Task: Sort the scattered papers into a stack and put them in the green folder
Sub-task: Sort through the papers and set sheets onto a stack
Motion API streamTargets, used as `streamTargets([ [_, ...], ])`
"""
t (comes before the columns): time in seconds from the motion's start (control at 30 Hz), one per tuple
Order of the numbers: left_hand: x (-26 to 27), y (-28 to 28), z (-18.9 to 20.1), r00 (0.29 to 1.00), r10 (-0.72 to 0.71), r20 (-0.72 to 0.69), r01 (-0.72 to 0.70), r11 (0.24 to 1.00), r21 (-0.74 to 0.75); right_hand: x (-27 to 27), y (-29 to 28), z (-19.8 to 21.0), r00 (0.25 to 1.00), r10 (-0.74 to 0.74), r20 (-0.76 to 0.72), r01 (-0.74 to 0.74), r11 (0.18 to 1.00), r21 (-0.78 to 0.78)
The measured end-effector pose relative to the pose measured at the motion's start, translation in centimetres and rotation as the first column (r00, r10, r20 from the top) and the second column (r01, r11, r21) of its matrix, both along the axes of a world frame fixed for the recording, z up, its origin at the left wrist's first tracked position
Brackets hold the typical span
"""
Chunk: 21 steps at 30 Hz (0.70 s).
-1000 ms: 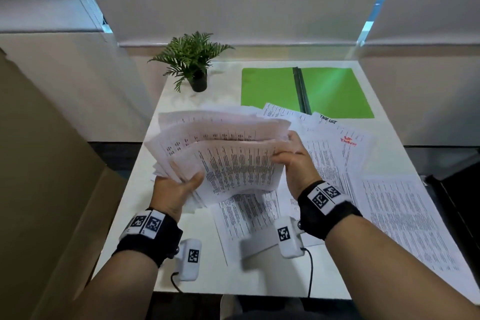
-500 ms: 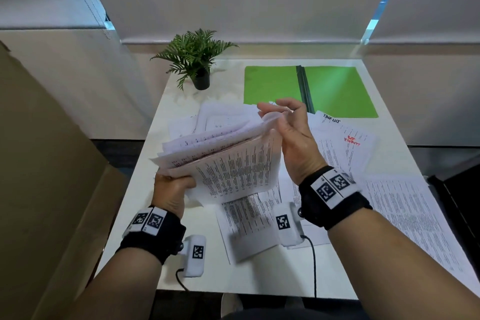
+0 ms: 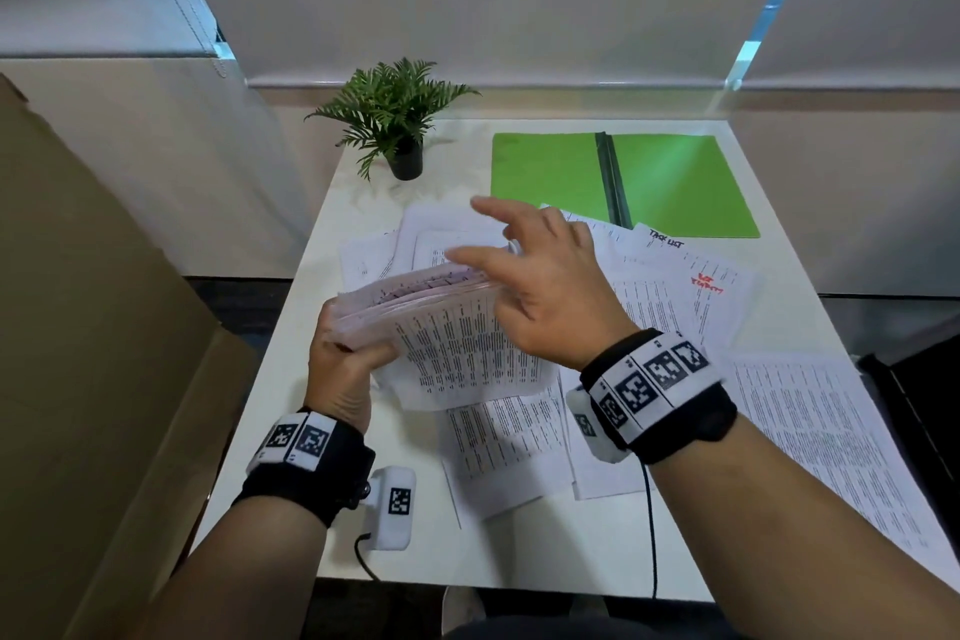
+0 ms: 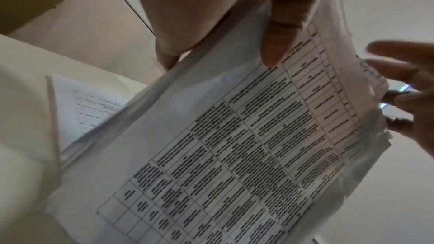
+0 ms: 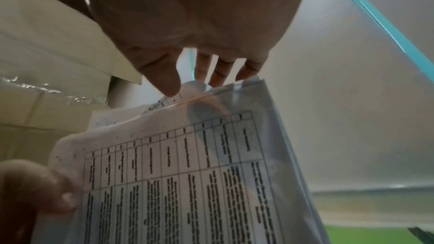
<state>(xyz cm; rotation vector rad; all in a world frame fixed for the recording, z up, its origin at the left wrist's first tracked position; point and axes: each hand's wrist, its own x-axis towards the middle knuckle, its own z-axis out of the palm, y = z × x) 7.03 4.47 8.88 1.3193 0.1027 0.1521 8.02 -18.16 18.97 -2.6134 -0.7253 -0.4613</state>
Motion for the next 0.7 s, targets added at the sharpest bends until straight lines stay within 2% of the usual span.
streamTargets([
  [0.1, -0.3, -0.5, 0.3, 0.999, 0.034, -0.026, -0.034, 0.999, -0.01, 0.3, 0.1, -0.6, 0.999, -0.013, 0.035, 0.016, 0.997, -0.079],
  [0.23, -0.8, -1.3, 1.4, 0.999, -0.008, -0.049, 0.004, 0.996, -0.084, 0.4, 0.7, -1.3, 0.995, -0.065, 0.081, 0.083, 0.966, -0.247],
  [0.4, -0.8, -1.6, 1.6, 0.999, -0.001, -0.042, -0.003, 0.994, -0.108, 0.3, 1.5, -1.5, 0.999, 0.002, 0.044, 0.013, 0.942, -0.334],
  [0.47, -0.9, -1.4, 1.5, 0.999, 0.023, -0.045, -0.027, 0.996, -0.082, 0.2, 1.3, -1.4, 0.998, -0.029, 0.048, 0.045, 0.931, -0.363],
  [0.53, -0.8, -0.8, 1.3, 0.998, 0.033, -0.044, -0.036, 0.998, -0.059, 0.5, 0.4, -1.4, 0.993, -0.12, 0.021, 0.119, 0.924, -0.362],
  [0.6, -0.8, -0.3, 1.0, 0.998, 0.049, -0.048, -0.051, 0.998, -0.042, 0.9, -1.0, -1.7, 0.977, -0.213, -0.006, 0.205, 0.949, -0.238],
  [0.63, -0.7, -0.1, 1.0, 0.998, 0.055, -0.044, -0.057, 0.998, -0.042, 1.0, -1.6, -2.0, 0.97, -0.226, -0.092, 0.221, 0.973, -0.065],
  [0.67, -0.7, 0.0, 1.0, 0.997, 0.06, -0.039, -0.062, 0.997, -0.045, 1.0, -2.0, -2.1, 0.951, -0.175, -0.256, 0.226, 0.956, 0.189],
  [0.7, -0.7, 0.0, 1.1, 0.997, 0.062, -0.033, -0.064, 0.997, -0.053, 0.9, -2.2, -2.4, 0.899, -0.049, -0.435, 0.267, 0.848, 0.457],
])
